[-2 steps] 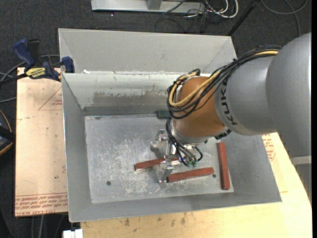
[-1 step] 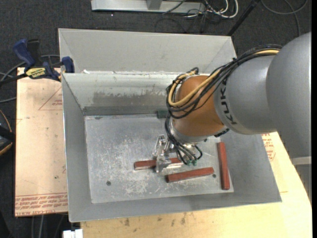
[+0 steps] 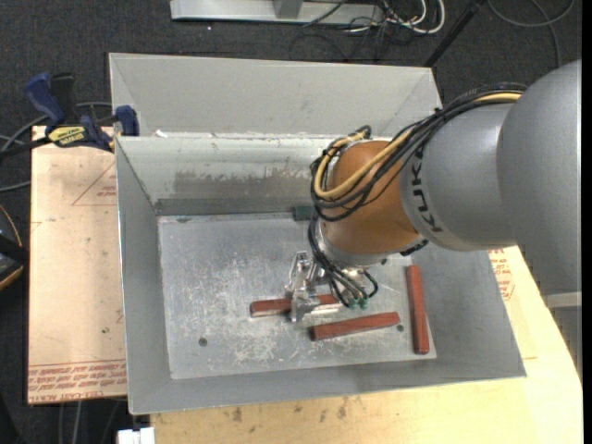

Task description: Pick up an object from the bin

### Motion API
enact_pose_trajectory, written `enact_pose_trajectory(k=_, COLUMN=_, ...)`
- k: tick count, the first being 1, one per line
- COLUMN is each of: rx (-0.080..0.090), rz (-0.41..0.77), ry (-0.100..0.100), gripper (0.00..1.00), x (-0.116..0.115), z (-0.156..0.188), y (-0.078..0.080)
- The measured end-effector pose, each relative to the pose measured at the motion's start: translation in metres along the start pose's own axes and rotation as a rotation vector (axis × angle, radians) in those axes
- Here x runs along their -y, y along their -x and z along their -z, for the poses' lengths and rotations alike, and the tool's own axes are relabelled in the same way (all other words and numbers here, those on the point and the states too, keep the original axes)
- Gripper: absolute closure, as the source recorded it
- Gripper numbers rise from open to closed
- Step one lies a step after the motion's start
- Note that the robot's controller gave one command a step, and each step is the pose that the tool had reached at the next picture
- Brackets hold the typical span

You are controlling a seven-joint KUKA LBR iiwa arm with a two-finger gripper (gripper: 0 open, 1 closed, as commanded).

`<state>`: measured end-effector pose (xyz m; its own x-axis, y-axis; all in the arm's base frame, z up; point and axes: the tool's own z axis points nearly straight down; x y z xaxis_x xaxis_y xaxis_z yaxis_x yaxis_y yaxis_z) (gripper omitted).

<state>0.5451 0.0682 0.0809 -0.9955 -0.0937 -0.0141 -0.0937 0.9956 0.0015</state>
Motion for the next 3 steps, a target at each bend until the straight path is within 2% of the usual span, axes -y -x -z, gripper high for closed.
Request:
enact_pose_trajectory(k=1, rx=-0.007, rz=0.0, ry=0.0, gripper=1.0, x=0.0, z=0.004, y=-0.002)
enact_pose_trajectory(k=2, rx=-0.02, rz=0.001, ry=-0.001, gripper=1.0, x=0.0, z=0.023, y=-0.005)
enact_pose_trajectory(k=3, rx=-0.015, rz=0.001, ry=-0.001, gripper=1.0, x=-0.001, z=0.043, y=-0.004)
